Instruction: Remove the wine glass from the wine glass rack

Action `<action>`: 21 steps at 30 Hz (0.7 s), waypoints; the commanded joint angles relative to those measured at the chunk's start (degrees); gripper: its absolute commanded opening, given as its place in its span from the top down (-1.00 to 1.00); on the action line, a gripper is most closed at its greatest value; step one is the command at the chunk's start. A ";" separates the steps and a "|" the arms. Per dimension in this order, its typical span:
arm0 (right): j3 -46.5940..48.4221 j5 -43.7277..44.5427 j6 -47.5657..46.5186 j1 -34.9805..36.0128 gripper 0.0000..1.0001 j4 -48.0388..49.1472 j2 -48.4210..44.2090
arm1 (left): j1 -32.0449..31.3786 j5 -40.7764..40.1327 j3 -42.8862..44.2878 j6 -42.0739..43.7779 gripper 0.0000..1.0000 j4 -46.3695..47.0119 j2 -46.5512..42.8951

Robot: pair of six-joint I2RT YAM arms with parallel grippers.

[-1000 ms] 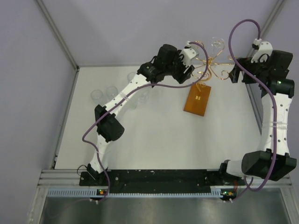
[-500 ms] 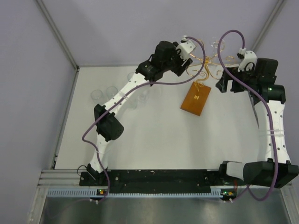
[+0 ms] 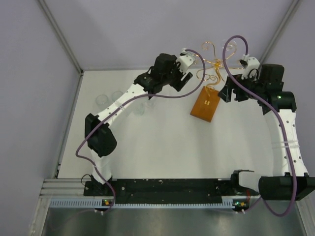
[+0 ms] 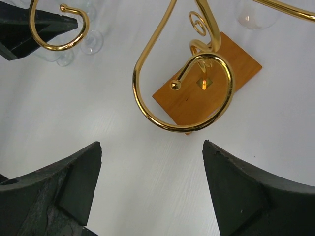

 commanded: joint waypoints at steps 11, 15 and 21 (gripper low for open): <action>1.51 -2.06 0.15 7.80 -0.61 1.47 0.46 | 0.15 -2.19 -11.54 -1.96 -0.54 2.13 -18.70; 0.89 -2.76 0.67 9.38 -0.61 1.82 0.73 | 0.15 -2.11 -14.71 -1.61 -0.54 1.95 -22.58; 0.72 -3.03 1.20 12.55 -0.61 2.43 1.43 | 0.50 -5.53 -17.61 -0.03 -0.54 1.77 -25.22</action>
